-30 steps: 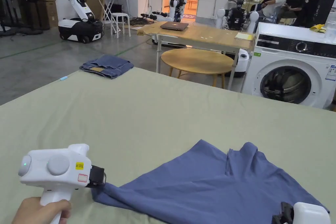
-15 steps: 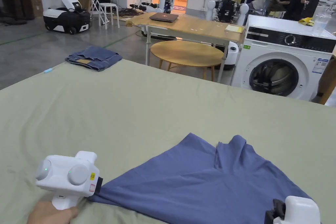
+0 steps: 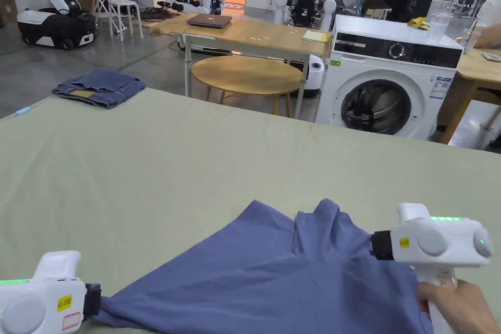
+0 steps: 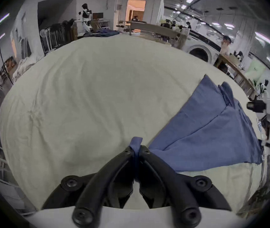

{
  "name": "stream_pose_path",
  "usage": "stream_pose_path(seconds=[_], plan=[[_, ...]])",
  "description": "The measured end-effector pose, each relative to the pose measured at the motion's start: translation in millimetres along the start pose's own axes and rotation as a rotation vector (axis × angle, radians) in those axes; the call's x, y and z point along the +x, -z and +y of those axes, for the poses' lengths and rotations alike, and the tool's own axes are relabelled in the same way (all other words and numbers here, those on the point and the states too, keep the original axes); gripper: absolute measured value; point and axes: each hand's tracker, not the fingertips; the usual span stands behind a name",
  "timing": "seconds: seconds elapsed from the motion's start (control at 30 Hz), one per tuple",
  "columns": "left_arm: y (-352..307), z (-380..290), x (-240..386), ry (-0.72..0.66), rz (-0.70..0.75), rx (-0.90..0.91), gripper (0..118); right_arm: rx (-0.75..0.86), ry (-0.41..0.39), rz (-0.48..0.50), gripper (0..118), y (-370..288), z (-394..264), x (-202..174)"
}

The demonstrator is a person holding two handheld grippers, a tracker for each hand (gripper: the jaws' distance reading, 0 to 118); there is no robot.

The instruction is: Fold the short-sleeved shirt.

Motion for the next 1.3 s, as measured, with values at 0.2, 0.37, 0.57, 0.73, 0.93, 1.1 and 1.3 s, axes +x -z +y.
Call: stream_pose_path(seconds=[0.2, 0.37, 0.57, 0.73, 0.93, 1.1, 1.3], plan=[[-12.9, -2.3, -0.2, -0.021, -0.022, 0.029, 0, -0.100, -0.040, 0.026, 61, 57.3, 23.0, 5.2], [-10.9, 0.8, 0.7, -0.036, -0.022, 0.030, 0, -0.124, -0.037, 0.050, 60, 69.9, 18.9, 7.4], [-12.0, 1.5, 6.6, -0.021, -0.015, 0.044, 0, -0.082, -0.052, 0.070, 0, 52.5, 8.4, -13.2], [-25.2, 3.0, 11.2, -0.020, -0.022, 0.070, 0, 0.068, -0.032, 0.050, 0, 9.1, 5.1, -10.3], [-45.6, 18.5, 14.9, 0.030, -0.047, 0.153, 0, 0.257, -0.021, -0.012, 0, -85.4, 17.5, 3.4], [-79.8, 59.9, 30.8, 0.076, -0.085, 0.254, 0, 0.410, 0.017, -0.103, 0, -163.3, 26.2, 29.5], [-128.6, 149.5, 70.5, 0.169, -0.103, 0.407, 0, 0.565, 0.087, -0.204, 0, -248.4, 46.6, 66.3]])
